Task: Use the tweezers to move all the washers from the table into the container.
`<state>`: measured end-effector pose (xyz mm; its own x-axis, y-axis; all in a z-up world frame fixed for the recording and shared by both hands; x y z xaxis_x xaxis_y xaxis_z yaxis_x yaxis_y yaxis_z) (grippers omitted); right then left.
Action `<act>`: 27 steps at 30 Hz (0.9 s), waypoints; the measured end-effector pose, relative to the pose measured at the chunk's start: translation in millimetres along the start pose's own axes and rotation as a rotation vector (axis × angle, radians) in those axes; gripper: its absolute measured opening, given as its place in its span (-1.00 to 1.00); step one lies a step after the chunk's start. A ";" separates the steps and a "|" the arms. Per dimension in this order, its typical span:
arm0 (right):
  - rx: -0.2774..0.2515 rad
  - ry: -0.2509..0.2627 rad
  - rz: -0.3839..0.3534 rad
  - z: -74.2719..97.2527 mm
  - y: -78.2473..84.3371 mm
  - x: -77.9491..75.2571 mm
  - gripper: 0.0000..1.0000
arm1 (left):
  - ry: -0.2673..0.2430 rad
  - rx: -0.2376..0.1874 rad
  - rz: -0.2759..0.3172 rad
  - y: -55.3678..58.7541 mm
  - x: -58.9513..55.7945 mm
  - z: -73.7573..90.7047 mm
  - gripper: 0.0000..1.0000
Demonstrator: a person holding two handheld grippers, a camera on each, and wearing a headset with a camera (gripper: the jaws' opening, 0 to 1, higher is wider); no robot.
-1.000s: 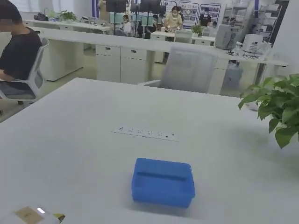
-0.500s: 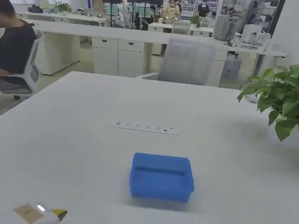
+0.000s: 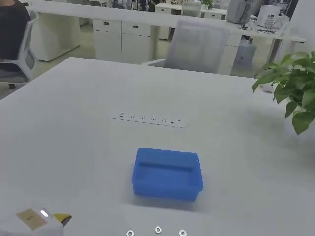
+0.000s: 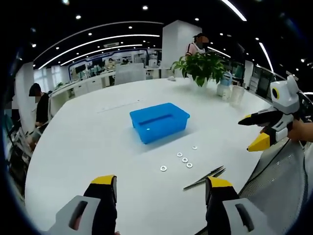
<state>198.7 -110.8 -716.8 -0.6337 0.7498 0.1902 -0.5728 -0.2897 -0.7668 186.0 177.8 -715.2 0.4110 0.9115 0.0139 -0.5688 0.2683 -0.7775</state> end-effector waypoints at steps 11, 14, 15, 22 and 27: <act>0.032 -0.006 -0.001 -5.3 4.5 -0.8 0.58 | 0.158 0.066 -0.130 6.0 -13.7 -35.2 0.05; 0.034 -0.010 -0.005 -5.5 4.5 -1.1 0.56 | 0.182 0.083 -0.183 7.5 -15.6 -42.4 -0.08; 0.036 -0.013 -0.004 -5.8 4.6 -1.0 0.56 | 0.201 0.098 -0.202 8.9 -16.9 -45.0 -0.13; 0.050 -0.036 0.004 -8.2 5.9 3.6 0.54 | 0.307 0.169 -0.349 18.8 -22.1 -60.5 -0.59; 0.056 -0.047 0.004 -9.8 6.7 6.7 0.52 | 0.352 0.199 -0.403 24.1 -23.9 -72.2 -0.73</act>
<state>195.7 -101.9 -726.7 -0.6590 0.7203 0.2164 -0.5974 -0.3264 -0.7326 213.9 140.0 -779.7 0.8166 0.5752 0.0483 -0.4267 0.6580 -0.6205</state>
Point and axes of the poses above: the centre of the closed fingertips' face, and the gripper's own axes: z roughly backward along the fingers, x roughly to its left, y roughly out of its underside, the point moved 10 cm from there along z, roughly backward along the fingers, and after that the axes turned 4 degrees about -y, right-handed, at the moved point
